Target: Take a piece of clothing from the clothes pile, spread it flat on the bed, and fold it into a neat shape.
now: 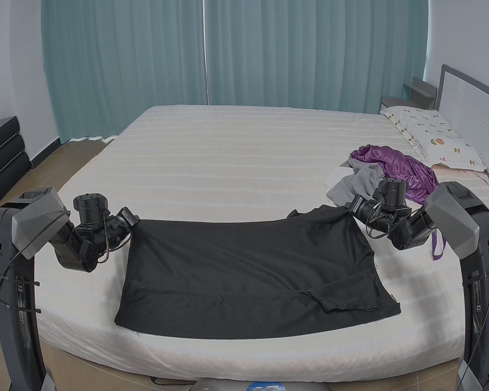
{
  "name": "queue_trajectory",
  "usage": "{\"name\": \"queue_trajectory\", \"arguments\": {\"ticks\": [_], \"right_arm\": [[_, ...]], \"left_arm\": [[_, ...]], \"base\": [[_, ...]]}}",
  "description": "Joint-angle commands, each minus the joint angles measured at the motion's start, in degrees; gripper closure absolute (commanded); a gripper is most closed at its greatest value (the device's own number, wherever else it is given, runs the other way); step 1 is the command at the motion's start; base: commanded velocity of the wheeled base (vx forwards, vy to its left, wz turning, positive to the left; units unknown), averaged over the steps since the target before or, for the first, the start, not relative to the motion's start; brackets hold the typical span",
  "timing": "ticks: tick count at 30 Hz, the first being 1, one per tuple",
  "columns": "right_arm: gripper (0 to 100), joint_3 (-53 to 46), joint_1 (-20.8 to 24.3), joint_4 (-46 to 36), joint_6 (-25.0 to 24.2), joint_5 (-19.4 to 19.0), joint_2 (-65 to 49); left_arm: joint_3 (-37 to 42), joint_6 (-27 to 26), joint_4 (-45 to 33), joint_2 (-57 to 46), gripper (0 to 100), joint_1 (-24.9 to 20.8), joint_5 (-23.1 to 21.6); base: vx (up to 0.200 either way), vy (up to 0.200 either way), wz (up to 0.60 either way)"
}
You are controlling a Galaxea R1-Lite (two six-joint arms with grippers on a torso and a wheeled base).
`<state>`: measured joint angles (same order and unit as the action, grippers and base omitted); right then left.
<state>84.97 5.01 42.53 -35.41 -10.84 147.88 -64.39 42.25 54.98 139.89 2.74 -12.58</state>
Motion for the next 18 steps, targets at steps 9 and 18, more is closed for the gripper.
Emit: {"name": "queue_trajectory", "arguments": {"ticks": [9,18], "right_arm": [[100,-4.99,-0.97,4.75,-0.18,-0.15,-4.45],[100,-10.44,-0.97,4.84,0.08,-0.94,-6.20]], "left_arm": [[0.05,-0.07,0.22,-0.49,100,0.16,0.10],[2.16,-0.42,2.33,-0.49,100,0.07,0.01]], "base": [[0.000,0.000,0.00],[0.000,0.000,0.00]]}}
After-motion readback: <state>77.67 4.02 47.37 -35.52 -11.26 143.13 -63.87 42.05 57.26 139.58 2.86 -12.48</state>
